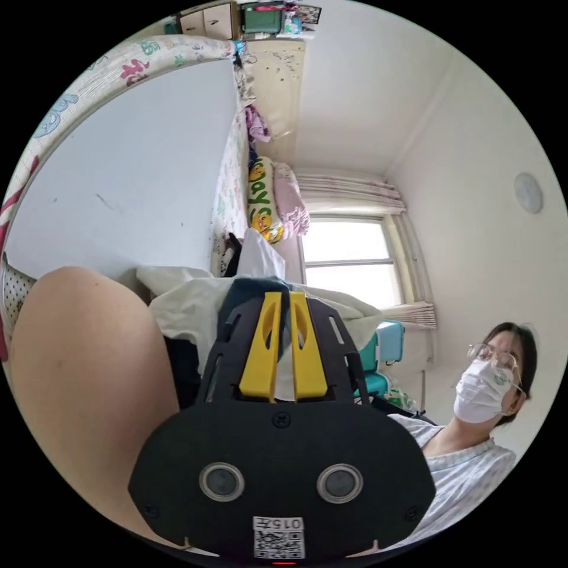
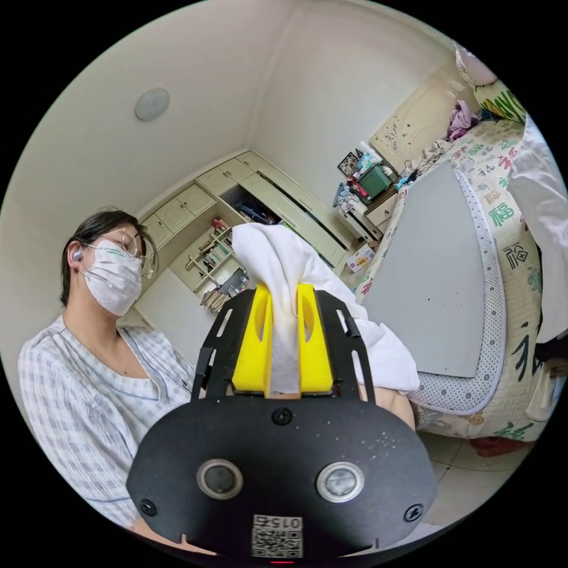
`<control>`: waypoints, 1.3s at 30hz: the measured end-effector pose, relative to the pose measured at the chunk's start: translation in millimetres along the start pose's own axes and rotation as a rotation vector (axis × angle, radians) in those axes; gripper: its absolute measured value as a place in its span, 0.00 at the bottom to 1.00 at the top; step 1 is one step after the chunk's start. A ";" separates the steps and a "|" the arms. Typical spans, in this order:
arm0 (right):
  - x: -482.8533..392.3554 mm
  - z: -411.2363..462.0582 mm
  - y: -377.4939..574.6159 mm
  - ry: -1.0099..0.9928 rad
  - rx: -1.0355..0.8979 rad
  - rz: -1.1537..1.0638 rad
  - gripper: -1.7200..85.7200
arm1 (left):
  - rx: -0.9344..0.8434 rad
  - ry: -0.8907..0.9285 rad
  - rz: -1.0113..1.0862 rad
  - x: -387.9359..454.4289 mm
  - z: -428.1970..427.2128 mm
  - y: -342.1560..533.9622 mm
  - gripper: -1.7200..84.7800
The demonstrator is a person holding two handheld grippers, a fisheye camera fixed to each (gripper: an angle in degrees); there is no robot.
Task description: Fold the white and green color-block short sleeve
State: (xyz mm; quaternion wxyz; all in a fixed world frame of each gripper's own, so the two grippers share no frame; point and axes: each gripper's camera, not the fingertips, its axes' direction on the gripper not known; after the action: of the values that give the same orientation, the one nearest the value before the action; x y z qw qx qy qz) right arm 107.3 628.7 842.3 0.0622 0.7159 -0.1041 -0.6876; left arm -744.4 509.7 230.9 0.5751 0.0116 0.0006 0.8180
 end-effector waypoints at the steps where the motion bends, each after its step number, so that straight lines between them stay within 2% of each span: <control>1: 0.1 0.2 2.3 0.032 0.006 0.012 0.10 | 0.009 0.049 0.034 3.7 -7.8 0.4 0.03; 4: -3.0 3.0 9.0 0.183 -0.011 0.025 0.10 | 0.065 0.090 0.138 26.7 -37.4 4.2 0.02; 7: -5.4 15.0 15.8 0.382 -0.113 0.040 0.11 | 0.128 0.089 0.226 56.1 -74.8 10.7 0.02; 11: -5.1 37.5 27.6 0.540 -0.257 0.079 0.11 | 0.115 -0.052 0.333 93.5 -107.8 23.4 0.02; 18: -13.6 65.8 32.5 0.618 -0.288 0.110 0.10 | 0.128 -0.112 0.321 87.3 -131.2 46.6 0.02; 21: -13.6 84.3 32.4 0.829 -0.287 0.121 0.09 | 0.124 -0.199 0.297 74.3 -133.3 57.3 0.02; 23: -11.7 85.2 32.1 0.950 -0.194 0.185 0.08 | 0.123 -0.274 0.275 64.1 -134.1 63.4 0.02; 25: -26.8 87.6 31.5 0.882 -0.139 0.138 0.07 | 0.123 -0.306 0.255 57.1 -135.6 66.6 0.02; 27: -55.4 107.3 33.8 0.736 -0.170 -0.049 0.06 | 0.123 -0.319 0.257 53.3 -137.7 70.2 0.02; 29: -87.8 153.4 45.6 0.537 -0.352 -0.260 0.08 | 0.118 -0.331 0.256 48.7 -142.6 72.2 0.02; 32: -101.2 211.3 73.1 0.592 -0.557 -0.369 0.11 | 0.127 -0.340 0.255 44.5 -151.7 74.2 0.02; 39: -94.4 267.4 118.1 0.631 -0.768 -0.411 0.14 | 0.093 -0.400 0.263 41.4 -176.0 86.2 0.02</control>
State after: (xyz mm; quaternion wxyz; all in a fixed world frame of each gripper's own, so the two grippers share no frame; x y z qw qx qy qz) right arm -170.0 550.7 948.9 0.2121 0.8189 0.3210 -0.4258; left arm -843.0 521.7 57.0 0.4513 0.1998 -0.0770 0.8663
